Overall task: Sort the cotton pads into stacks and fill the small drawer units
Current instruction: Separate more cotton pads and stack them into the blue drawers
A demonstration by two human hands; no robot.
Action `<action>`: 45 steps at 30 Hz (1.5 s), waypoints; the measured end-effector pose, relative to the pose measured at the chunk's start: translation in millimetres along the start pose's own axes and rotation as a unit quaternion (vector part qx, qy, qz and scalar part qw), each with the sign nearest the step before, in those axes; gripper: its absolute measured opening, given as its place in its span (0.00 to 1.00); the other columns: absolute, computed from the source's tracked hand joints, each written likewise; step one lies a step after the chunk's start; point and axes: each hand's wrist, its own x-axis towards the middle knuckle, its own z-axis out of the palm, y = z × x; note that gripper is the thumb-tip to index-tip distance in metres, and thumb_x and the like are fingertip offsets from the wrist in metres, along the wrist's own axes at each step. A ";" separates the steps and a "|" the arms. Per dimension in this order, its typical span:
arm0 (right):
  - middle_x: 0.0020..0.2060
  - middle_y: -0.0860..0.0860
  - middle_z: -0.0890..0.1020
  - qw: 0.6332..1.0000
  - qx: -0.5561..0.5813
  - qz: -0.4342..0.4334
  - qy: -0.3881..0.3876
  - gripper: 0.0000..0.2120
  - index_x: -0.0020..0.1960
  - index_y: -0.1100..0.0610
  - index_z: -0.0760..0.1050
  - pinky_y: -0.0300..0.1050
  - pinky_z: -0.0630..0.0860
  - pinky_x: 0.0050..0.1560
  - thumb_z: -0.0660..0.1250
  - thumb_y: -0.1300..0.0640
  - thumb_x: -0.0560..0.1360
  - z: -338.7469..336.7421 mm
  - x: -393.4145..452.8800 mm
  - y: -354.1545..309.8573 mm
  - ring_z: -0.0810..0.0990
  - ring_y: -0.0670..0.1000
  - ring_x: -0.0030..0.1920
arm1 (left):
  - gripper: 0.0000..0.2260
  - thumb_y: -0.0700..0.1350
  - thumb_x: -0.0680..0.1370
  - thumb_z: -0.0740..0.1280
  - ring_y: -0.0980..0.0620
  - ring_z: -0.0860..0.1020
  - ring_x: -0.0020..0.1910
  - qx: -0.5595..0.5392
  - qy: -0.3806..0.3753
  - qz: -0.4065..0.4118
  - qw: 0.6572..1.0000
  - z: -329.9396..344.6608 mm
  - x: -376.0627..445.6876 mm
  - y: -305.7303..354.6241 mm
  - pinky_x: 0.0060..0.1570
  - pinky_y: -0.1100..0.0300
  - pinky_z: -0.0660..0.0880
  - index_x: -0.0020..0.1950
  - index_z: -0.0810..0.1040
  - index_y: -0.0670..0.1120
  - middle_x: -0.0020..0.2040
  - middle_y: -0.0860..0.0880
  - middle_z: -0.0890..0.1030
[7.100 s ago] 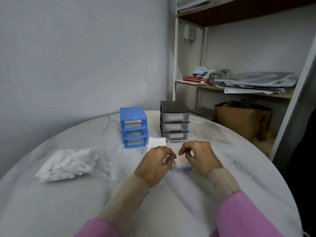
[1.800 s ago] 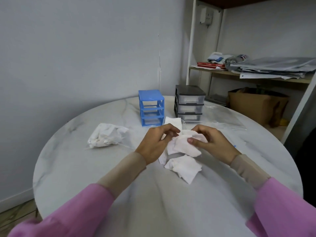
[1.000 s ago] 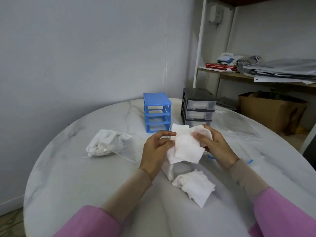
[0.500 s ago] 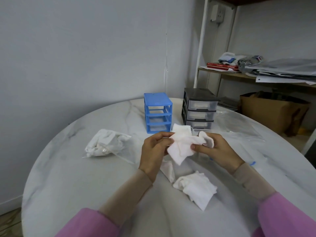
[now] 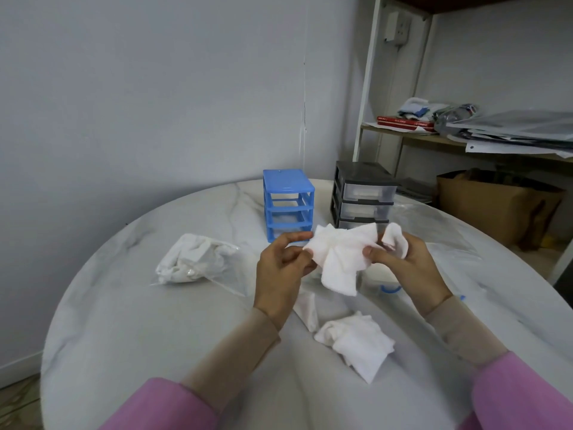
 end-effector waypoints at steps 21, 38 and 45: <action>0.34 0.52 0.77 0.997 -0.002 0.017 -0.080 0.11 0.36 0.61 0.69 0.29 0.74 0.36 0.69 0.72 0.68 7.3 -9.4 -14.0 0.78 0.38 0.32 | 0.10 0.33 0.74 0.67 0.51 0.81 0.43 -0.061 0.010 -0.013 0.998 -7.9 7.7 2.1 0.42 0.64 0.79 0.54 0.78 0.35 0.46 0.43 0.82; 0.30 0.46 0.82 0.998 -0.016 -0.015 -0.054 0.10 0.45 0.72 0.74 0.30 0.75 0.35 0.71 0.72 0.66 6.2 -9.0 -8.1 0.79 0.41 0.32 | 0.08 0.39 0.78 0.63 0.62 0.79 0.33 0.016 -0.090 -0.054 0.994 -0.1 -1.0 2.6 0.35 0.68 0.75 0.50 0.81 0.38 0.33 0.55 0.82; 0.36 0.54 0.80 0.998 -0.035 -0.018 -0.039 0.08 0.44 0.69 0.75 0.31 0.76 0.36 0.71 0.70 0.67 6.4 -8.4 -7.0 0.79 0.41 0.32 | 0.12 0.41 0.79 0.61 0.57 0.79 0.39 0.039 -0.088 -0.069 0.993 2.6 -3.5 5.0 0.40 0.67 0.77 0.40 0.81 0.48 0.36 0.54 0.82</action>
